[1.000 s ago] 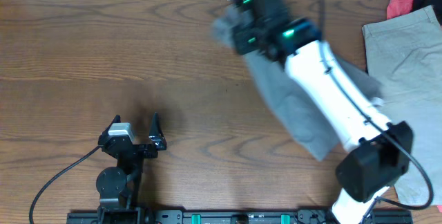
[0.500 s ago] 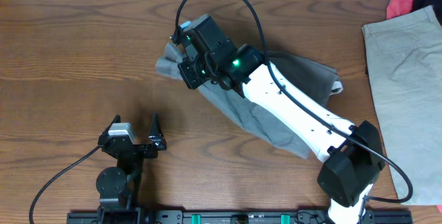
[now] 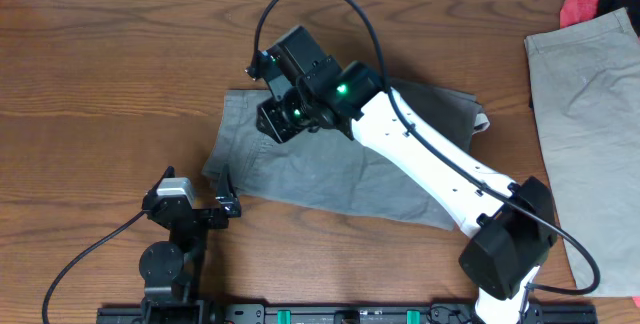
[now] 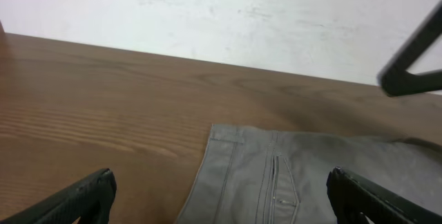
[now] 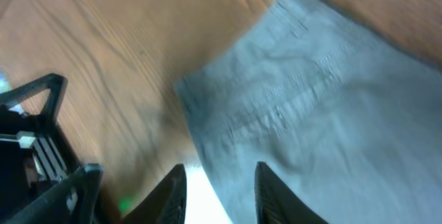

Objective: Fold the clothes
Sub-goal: 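Lift the grey shorts with the right gripper and drag them to table center, then lay the shorts flat and pull the right gripper back to the right edge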

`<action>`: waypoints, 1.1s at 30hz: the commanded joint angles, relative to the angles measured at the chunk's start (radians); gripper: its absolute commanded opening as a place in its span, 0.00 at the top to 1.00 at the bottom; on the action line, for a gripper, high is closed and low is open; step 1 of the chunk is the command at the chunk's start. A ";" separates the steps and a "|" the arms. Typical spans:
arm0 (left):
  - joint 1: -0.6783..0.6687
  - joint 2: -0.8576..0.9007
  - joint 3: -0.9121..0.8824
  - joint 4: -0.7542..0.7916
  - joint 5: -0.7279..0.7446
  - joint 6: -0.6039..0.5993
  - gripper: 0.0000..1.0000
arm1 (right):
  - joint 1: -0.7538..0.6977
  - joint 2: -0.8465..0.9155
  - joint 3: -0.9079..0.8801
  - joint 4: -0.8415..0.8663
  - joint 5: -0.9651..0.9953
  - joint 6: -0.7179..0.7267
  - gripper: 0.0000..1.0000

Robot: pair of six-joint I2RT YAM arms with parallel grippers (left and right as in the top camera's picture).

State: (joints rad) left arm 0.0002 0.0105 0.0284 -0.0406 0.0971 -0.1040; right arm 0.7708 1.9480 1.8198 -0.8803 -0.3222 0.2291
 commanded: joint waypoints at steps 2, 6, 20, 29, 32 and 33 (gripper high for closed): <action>0.005 -0.006 -0.024 -0.021 0.003 0.006 0.02 | -0.055 -0.026 0.126 -0.167 0.170 0.060 0.71; 0.005 -0.006 -0.024 -0.021 0.003 0.006 0.02 | -0.164 -0.056 0.185 -0.381 0.294 0.131 0.59; 0.005 -0.006 -0.024 -0.021 0.003 0.006 0.02 | -0.561 -0.070 -0.121 -0.664 0.482 0.186 0.01; 0.005 -0.006 -0.024 -0.021 0.003 0.006 0.02 | -0.759 -0.070 -0.371 -0.438 0.305 0.109 0.02; 0.005 -0.006 -0.024 -0.020 0.003 0.006 0.02 | -0.796 -0.070 -0.447 -0.362 0.240 0.063 0.11; 0.005 -0.006 -0.024 -0.021 0.003 0.006 0.02 | -0.805 -0.070 -0.479 -0.328 0.199 0.038 0.14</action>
State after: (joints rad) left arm 0.0002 0.0105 0.0284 -0.0406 0.0971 -0.1036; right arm -0.0113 1.8854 1.3983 -1.2434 -0.0135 0.3309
